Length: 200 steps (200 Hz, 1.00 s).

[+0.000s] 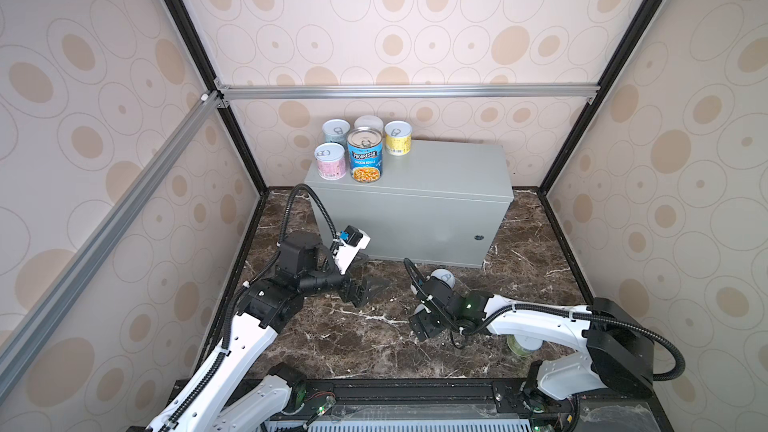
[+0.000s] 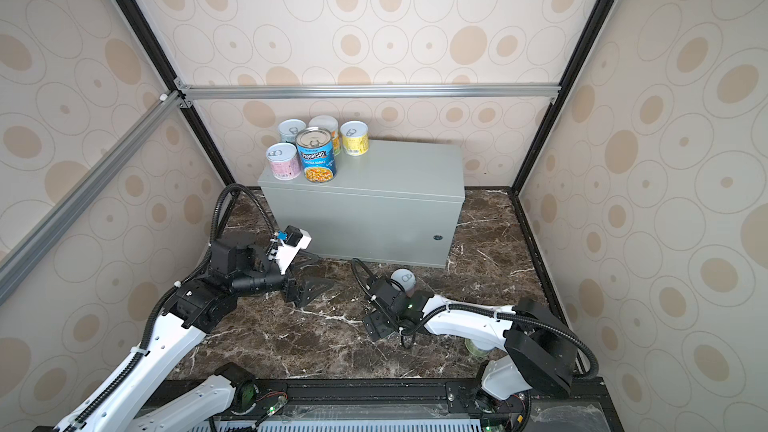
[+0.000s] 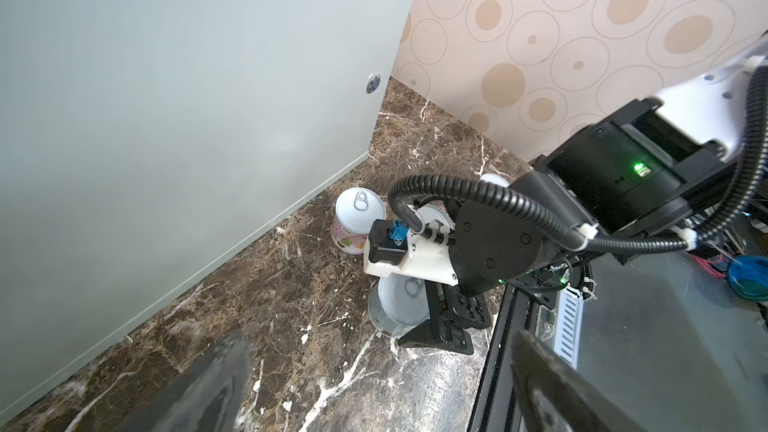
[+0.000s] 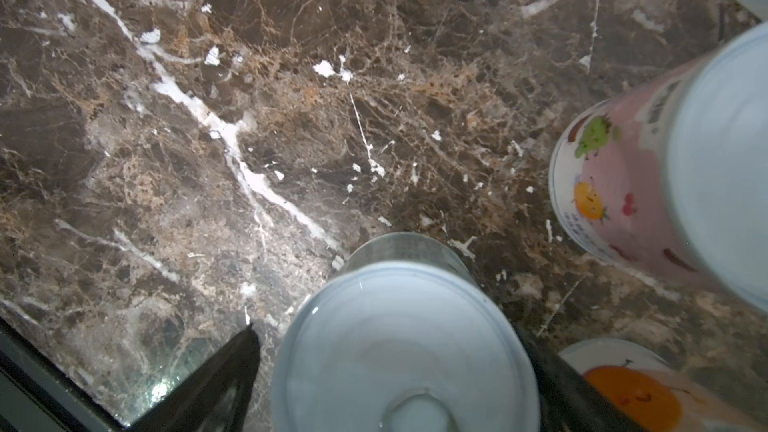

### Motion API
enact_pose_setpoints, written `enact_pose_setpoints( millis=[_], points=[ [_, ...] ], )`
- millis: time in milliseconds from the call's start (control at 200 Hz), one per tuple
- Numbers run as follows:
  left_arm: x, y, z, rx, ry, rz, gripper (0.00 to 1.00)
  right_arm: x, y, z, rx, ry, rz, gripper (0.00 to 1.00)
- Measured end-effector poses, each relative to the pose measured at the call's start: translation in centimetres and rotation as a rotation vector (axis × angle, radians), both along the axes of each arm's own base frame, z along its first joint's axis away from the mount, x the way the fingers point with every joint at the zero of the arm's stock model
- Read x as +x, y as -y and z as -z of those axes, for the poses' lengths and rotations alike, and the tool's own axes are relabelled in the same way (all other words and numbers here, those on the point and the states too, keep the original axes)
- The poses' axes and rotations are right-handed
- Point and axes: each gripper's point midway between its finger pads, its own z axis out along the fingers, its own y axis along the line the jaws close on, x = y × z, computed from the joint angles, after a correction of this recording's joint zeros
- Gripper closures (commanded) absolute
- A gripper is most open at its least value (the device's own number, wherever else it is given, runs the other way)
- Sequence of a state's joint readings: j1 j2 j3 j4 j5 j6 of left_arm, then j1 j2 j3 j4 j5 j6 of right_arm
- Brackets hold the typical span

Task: Place and organize the canned foods onto the counter
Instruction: 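Close the right gripper around the white-lidded can nearest the robot, then lift the white-lidded can with the right gripper up onto the cabinet top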

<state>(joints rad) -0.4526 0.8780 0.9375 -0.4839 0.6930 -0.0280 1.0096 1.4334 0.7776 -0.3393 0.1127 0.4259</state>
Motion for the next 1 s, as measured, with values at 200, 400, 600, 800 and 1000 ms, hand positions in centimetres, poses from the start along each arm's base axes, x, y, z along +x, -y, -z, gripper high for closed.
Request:
enact_pose_setpoints(
  millis=[200,400,600,800,1000],
  points=[
    [-0.1,0.1,-0.4,-0.007,0.018,0.005,0.02,-0.4,1.2,0.7,-0.006,0.015,0.008,0.08],
    [0.3,0.0,-0.7,-0.004,0.051,-0.009,0.02,0.0,0.7,0.6,0.02,0.04,0.002,0.18],
    [0.8,-0.2,-1.4,-0.003,0.097,-0.03,0.02,0.4,0.4,0.4,0.033,0.072,-0.004,0.33],
    [1.9,-1.2,-1.9,0.021,0.15,-0.116,0.02,0.0,1.0,-0.8,0.032,0.089,-0.03,0.43],
    [3.1,-2.6,-2.8,0.041,0.21,-0.218,0.02,0.3,0.4,-8.0,0.082,0.165,-0.088,0.44]
  ],
)
